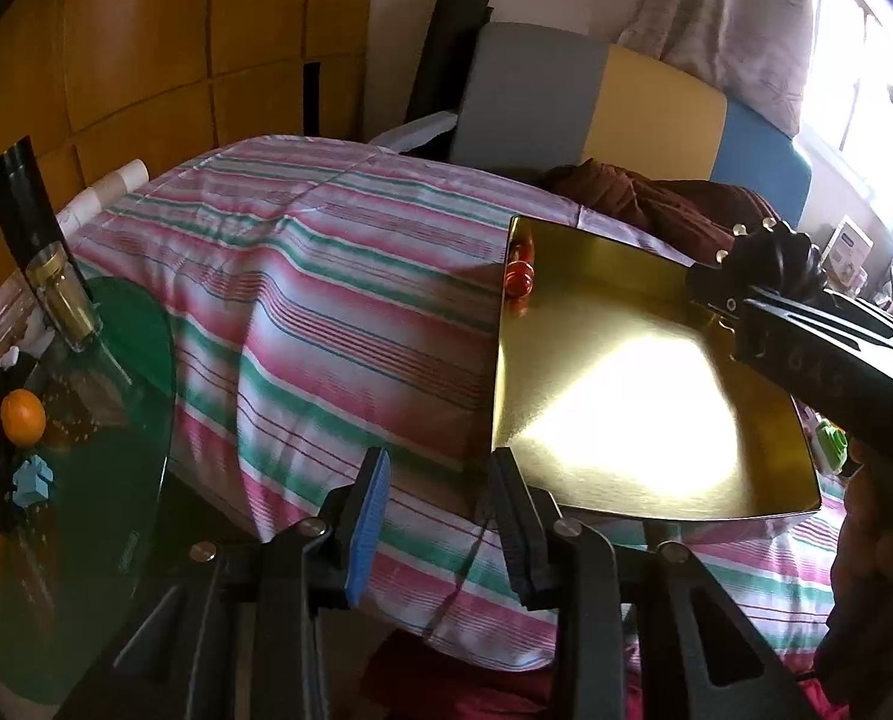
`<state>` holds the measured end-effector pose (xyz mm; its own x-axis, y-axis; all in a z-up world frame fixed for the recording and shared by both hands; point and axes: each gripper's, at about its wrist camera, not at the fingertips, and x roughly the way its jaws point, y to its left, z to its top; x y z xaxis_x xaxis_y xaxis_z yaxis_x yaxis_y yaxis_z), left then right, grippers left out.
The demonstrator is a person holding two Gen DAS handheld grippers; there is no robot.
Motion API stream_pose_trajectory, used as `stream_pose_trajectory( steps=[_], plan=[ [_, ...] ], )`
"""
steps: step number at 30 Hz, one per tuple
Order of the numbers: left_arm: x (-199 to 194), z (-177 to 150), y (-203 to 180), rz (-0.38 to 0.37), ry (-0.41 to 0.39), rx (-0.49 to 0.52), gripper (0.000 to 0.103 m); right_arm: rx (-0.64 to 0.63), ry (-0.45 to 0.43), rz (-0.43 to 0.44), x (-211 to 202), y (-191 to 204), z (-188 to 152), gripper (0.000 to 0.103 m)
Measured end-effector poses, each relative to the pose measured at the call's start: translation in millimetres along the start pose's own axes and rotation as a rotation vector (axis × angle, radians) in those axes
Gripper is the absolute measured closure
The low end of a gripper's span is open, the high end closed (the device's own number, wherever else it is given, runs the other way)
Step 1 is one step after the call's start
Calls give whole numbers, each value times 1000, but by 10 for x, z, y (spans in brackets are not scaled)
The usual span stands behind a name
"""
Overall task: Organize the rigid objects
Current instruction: 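Carry the brown knob over the gold tray with the right gripper, then release the brown knob into the tray beside the red cylinder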
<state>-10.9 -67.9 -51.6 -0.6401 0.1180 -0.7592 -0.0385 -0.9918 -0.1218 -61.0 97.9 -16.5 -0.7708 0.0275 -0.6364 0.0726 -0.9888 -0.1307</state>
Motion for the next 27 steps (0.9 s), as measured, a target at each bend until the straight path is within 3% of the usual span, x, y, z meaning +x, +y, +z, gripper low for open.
stream_pose_trajectory(
  steps=[17,25,27],
  plan=[
    [80,13,150,5,5,-30,69,-35,48,11,266,149,39,44],
    [83,39,202,47,10,-15,69,-1,311,56,1191,115,28,44],
    [60,54,201,56,4,-14,69,7,343,58,1365,102,27,44]
  ],
)
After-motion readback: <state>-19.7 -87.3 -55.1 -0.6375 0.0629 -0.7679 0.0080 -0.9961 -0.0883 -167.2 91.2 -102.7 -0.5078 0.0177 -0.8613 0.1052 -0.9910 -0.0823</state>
